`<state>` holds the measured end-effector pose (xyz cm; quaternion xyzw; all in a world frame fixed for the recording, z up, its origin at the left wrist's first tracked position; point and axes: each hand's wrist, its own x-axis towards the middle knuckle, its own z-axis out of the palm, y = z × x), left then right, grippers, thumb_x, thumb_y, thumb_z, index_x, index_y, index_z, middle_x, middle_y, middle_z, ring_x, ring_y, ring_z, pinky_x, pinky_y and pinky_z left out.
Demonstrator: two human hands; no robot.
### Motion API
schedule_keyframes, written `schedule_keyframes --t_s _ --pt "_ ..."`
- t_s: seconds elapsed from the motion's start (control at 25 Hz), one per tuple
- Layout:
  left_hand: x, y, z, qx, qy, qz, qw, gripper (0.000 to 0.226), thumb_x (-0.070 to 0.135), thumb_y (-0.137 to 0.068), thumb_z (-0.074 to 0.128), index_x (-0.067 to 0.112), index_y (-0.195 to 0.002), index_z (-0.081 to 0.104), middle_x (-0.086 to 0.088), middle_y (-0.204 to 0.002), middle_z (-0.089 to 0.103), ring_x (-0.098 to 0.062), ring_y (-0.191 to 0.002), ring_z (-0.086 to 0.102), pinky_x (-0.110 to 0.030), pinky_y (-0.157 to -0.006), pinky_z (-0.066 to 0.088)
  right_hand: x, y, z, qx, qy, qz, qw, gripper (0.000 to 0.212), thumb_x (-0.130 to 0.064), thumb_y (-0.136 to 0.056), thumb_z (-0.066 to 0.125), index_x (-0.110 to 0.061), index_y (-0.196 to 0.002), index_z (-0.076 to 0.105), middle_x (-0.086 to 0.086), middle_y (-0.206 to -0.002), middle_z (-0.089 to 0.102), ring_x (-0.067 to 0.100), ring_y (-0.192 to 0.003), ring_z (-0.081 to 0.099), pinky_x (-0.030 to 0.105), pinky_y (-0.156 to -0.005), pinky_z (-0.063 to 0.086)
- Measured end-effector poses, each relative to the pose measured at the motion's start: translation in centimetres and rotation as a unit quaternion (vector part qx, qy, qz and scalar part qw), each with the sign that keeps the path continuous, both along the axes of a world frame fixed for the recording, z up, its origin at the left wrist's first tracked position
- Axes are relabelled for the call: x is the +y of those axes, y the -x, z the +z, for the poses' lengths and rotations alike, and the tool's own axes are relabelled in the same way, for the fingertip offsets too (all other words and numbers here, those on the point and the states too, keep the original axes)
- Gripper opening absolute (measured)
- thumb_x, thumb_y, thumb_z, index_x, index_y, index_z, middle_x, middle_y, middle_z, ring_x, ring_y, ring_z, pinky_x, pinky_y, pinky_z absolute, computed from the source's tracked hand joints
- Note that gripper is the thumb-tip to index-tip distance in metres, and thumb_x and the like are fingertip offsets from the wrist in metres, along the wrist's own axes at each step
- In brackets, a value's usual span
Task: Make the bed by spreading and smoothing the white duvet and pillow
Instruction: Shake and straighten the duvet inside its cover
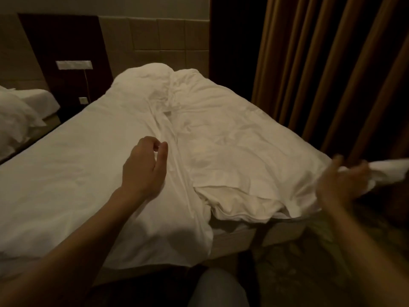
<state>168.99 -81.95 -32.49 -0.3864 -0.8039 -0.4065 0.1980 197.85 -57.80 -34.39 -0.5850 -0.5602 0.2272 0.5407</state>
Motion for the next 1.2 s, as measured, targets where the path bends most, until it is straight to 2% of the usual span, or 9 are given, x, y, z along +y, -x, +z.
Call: schedule_keyframes --t_s 0.08,0.2,0.32,0.44,0.56,0.68,0.88,1.08,1.2 --pt "0.0 -1.3 -1.0 0.007 0.021 -0.021 1.0 0.049 0.055 -0.102 0.028 0.016 -0.114 0.054 0.004 -0.104 0.056 -0.015 -0.09 0.052 -0.033 -0.077 0.037 -3.6 2.7 -0.5 -0.048 -0.171 0.151 0.972 0.07 -0.051 -0.099 0.044 -0.011 -0.153 0.027 0.015 -0.157 0.031 0.029 -0.143 0.032 0.044 -0.118 0.027" --pt "-0.7 -2.9 -2.3 0.042 0.068 -0.036 0.996 0.061 0.062 -0.097 0.021 0.015 -0.115 0.056 0.0 -0.106 0.058 -0.018 -0.091 0.053 -0.037 -0.078 0.042 -10.1 9.1 -1.1 -0.231 -0.328 0.37 0.838 0.063 -0.052 -0.099 0.044 -0.013 -0.148 0.04 0.011 -0.148 0.046 0.025 -0.138 0.039 0.041 -0.118 0.028" --pt "-2.4 -3.6 -3.7 0.111 0.098 -0.026 0.989 0.053 0.056 -0.102 0.03 0.014 -0.117 0.058 -0.004 -0.112 0.06 -0.024 -0.096 0.054 -0.04 -0.081 0.044 -12.9 13.6 -2.3 -0.326 -0.298 0.419 0.793 0.071 -0.058 -0.1 0.028 -0.008 -0.147 0.042 0.015 -0.14 0.055 0.03 -0.129 0.05 0.046 -0.115 0.033" --pt "-4.3 -3.7 -6.0 0.172 0.131 -0.027 0.976 0.054 0.055 -0.1 0.036 0.012 -0.122 0.059 -0.008 -0.122 0.06 -0.03 -0.11 0.055 -0.044 -0.088 0.043 -12.8 15.7 -5.9 -0.414 -0.306 0.411 0.752 0.073 -0.056 -0.103 0.017 -0.003 -0.147 0.041 0.017 -0.13 0.06 0.033 -0.118 0.056 0.044 -0.11 0.037" --pt "-5.1 -3.7 -8.2 0.135 0.199 0.007 0.971 0.07 0.063 -0.101 0.024 0.011 -0.136 0.055 -0.01 -0.14 0.055 -0.032 -0.131 0.048 -0.047 -0.107 0.04 -11.9 16.2 -7.3 -0.436 -0.271 0.389 0.765 0.081 -0.064 -0.1 0.003 -0.01 -0.15 0.036 0.012 -0.134 0.058 0.028 -0.12 0.054 0.041 -0.113 0.033" --pt "-5.3 -3.2 -10.1 0.128 0.253 0.015 0.959 0.079 0.066 -0.101 0.014 0.011 -0.145 0.051 -0.011 -0.152 0.048 -0.032 -0.143 0.039 -0.047 -0.118 0.024 -11.0 16.6 -7.8 -0.436 -0.279 0.367 0.773 0.078 -0.066 -0.099 0.007 -0.013 -0.15 0.035 0.01 -0.131 0.058 0.029 -0.114 0.054 0.043 -0.107 0.033" --pt "-5.4 -2.1 -11.0 0.127 0.259 0.017 0.957 0.077 0.066 -0.101 0.015 0.014 -0.145 0.05 -0.007 -0.154 0.046 -0.028 -0.146 0.035 -0.042 -0.12 0.014 -9.9 16.0 -8.7 -0.422 -0.278 0.348 0.79 0.076 -0.066 -0.099 0.021 -0.012 -0.15 0.036 0.011 -0.133 0.054 0.031 -0.117 0.051 0.046 -0.107 0.036" --pt "-5.4 -1.6 -11.4 0.13 0.238 0.017 0.963 0.076 0.066 -0.099 0.016 0.016 -0.146 0.048 -0.005 -0.156 0.043 -0.025 -0.148 0.032 -0.04 -0.121 0.011 -8.1 14.4 -10.6 -0.412 -0.301 0.379 0.772 0.077 -0.062 -0.101 0.02 -0.007 -0.152 0.035 0.015 -0.151 0.046 0.034 -0.139 0.04 0.042 -0.123 0.012" --pt "-5.1 -1.7 -11.7 0.127 0.229 0.027 0.965 0.074 0.065 -0.099 0.019 0.017 -0.146 0.048 -0.004 -0.157 0.043 -0.024 -0.148 0.032 -0.038 -0.121 0.008 -7.6 15.2 -11.2 -0.412 -0.265 0.392 0.779 0.081 -0.065 -0.1 0.013 -0.007 -0.154 0.032 0.015 -0.149 0.046 0.032 -0.136 0.042 0.041 -0.123 0.012"
